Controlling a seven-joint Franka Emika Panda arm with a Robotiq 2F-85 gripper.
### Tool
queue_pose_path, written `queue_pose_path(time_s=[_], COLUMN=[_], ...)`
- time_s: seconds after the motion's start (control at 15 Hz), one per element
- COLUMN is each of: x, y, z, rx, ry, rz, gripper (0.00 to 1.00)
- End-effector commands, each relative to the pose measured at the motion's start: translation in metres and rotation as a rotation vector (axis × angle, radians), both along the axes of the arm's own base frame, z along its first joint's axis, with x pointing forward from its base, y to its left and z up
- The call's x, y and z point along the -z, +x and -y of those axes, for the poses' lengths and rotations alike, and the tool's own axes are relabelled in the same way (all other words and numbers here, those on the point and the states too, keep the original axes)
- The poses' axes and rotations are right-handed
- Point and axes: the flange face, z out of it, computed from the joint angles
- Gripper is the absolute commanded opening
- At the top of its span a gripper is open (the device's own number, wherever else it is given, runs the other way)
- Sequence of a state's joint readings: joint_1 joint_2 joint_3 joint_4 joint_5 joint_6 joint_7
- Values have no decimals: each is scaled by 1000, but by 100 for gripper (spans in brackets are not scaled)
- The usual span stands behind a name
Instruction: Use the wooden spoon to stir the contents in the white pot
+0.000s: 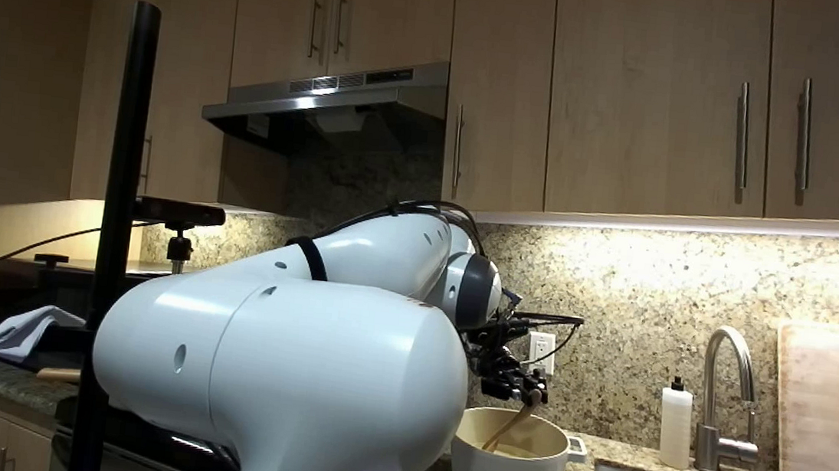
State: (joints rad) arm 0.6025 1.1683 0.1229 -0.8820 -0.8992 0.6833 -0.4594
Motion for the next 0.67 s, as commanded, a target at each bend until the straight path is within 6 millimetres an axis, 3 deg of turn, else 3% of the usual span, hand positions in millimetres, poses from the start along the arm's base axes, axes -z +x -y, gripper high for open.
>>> queue_pose_path(time_s=[0.0,0.27,0.6], x=[10,8,-16], y=[-11,-10,11], z=[-20,-17,25], rx=[-73,-115,-54], ry=[6,4,-18], rz=[-4,-2,36], gripper=[9,9,8])
